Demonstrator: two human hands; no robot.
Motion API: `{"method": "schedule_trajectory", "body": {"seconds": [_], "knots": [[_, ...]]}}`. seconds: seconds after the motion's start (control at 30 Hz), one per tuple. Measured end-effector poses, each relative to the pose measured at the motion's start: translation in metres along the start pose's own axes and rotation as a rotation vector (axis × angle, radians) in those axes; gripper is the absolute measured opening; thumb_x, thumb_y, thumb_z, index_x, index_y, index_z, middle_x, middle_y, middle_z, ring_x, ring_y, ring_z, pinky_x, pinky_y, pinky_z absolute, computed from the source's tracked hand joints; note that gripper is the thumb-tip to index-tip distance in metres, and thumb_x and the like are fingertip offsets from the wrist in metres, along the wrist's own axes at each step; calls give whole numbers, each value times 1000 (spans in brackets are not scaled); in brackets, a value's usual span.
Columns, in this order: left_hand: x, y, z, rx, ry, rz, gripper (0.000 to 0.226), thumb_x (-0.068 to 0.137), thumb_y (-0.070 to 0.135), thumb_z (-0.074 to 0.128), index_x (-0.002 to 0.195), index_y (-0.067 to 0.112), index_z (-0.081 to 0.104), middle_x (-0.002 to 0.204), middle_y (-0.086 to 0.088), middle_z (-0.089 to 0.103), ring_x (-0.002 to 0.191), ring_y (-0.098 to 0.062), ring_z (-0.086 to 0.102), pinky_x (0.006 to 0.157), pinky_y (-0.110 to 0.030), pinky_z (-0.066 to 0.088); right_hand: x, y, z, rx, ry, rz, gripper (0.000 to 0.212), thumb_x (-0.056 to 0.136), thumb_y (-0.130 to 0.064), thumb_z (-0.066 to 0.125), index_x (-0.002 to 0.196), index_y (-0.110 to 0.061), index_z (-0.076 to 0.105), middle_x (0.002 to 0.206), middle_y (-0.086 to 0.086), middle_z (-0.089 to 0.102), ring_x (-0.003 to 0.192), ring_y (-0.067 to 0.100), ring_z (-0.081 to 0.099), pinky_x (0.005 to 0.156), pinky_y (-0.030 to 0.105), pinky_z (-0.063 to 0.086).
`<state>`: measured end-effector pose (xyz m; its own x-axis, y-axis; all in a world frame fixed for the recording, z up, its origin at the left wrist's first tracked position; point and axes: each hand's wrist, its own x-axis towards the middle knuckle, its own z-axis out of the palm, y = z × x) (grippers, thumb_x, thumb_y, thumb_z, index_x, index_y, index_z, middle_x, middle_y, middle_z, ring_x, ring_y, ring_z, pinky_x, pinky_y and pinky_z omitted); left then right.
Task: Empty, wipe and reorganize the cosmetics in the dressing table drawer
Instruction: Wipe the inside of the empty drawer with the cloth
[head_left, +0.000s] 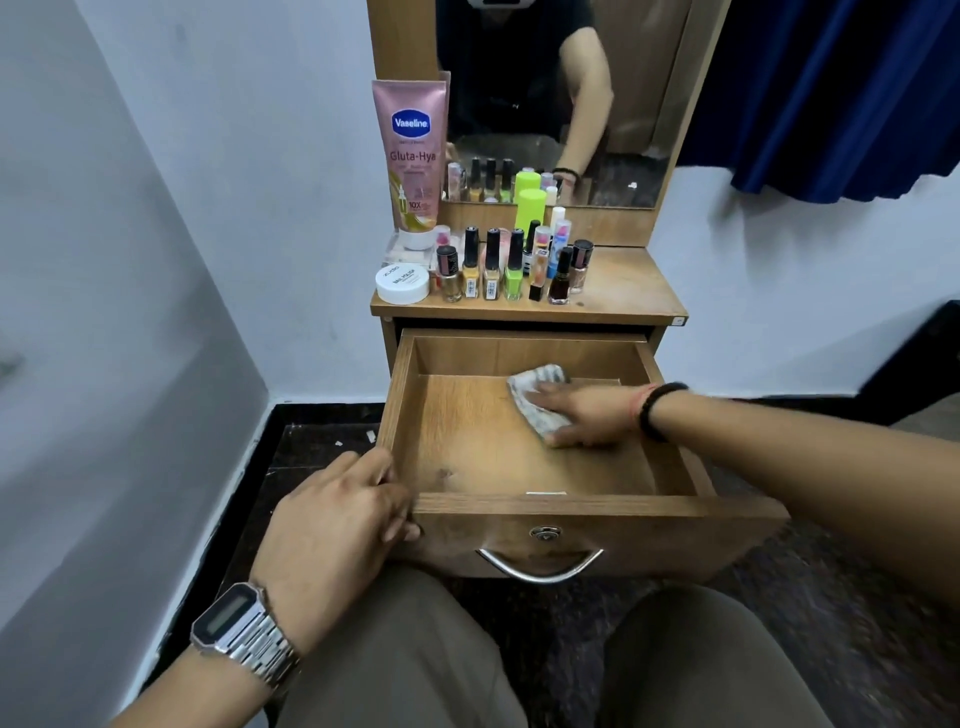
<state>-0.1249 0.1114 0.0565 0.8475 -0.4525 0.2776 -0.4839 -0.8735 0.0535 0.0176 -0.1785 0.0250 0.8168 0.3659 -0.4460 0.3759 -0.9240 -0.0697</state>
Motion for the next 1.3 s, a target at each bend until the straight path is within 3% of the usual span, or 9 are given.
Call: {"method": "schedule_trajectory", "body": {"seconds": [0.13, 0.27, 0.37, 0.47, 0.53, 0.77, 0.97, 1.13, 1.3], "knots": [[0, -4, 1, 5, 3, 18, 54, 59, 35, 83, 54, 24, 30, 69, 12, 46, 62, -13, 50, 50, -9, 5, -2, -25, 22, -78, 123, -62, 80, 86, -35, 67, 152, -25, 22, 157, 8, 28, 137, 28, 38, 109, 33, 33], [-2, -2, 4, 29, -33, 25, 49, 59, 35, 83, 51, 20, 38, 70, 12, 47, 62, -14, 51, 50, -10, 6, -42, -5, 6, -51, 186, 10, 34, 84, -27, 61, 118, -30, 56, 107, 5, 64, 99, 29, 63, 75, 29, 46], [0, -3, 1, 52, -52, 47, 49, 57, 35, 84, 52, 22, 37, 70, 11, 47, 61, -14, 50, 48, -12, 7, -69, 3, -12, 672, 396, 138, 19, 88, -17, 57, 106, -15, 62, 98, 4, 67, 80, 10, 67, 59, 20, 48], [3, 0, -3, 95, -50, 64, 53, 55, 35, 85, 50, 23, 34, 68, 11, 46, 60, -13, 49, 48, -11, 3, -107, 8, -27, 1793, 253, -119, 37, 90, -15, 52, 125, -4, 57, 119, 18, 66, 91, 16, 67, 87, 29, 53], [3, 4, -6, 121, -73, 80, 54, 53, 34, 88, 49, 24, 35, 67, 10, 47, 59, -14, 50, 48, -11, 2, -129, 5, -28, 2072, 159, -240, 38, 91, -27, 57, 122, -6, 62, 111, 15, 70, 89, 21, 69, 88, 34, 53], [7, 12, -7, 192, -108, 47, 26, 85, 45, 58, 79, 20, 60, 97, 10, 50, 92, -12, 49, 55, -21, 27, -160, -11, -21, 2015, 175, -66, 32, 83, -19, 63, 110, -3, 64, 97, 14, 71, 78, 22, 69, 78, 33, 57], [8, 18, -8, 211, -124, 13, 26, 87, 47, 53, 84, 22, 59, 101, 12, 46, 96, -9, 46, 55, -18, 24, -174, 22, -30, 2151, 371, 88, 37, 72, -3, 44, 106, -3, 59, 94, 17, 70, 82, 30, 69, 78, 46, 56], [9, 13, -11, 202, -133, 98, 46, 38, 38, 92, 45, 25, 49, 64, 11, 46, 54, -9, 49, 43, -12, 0, -163, 56, -49, 2148, 532, 141, 26, 84, -7, 47, 105, -5, 62, 98, 15, 72, 88, 28, 71, 77, 44, 55], [15, 13, -12, 201, -109, 101, 54, 19, 36, 94, 39, 27, 45, 59, 10, 45, 45, -8, 44, 48, -12, -10, -126, 89, -83, 1995, 568, 157, 24, 93, -2, 39, 109, -1, 57, 93, 17, 73, 83, 26, 71, 75, 42, 55]]}}
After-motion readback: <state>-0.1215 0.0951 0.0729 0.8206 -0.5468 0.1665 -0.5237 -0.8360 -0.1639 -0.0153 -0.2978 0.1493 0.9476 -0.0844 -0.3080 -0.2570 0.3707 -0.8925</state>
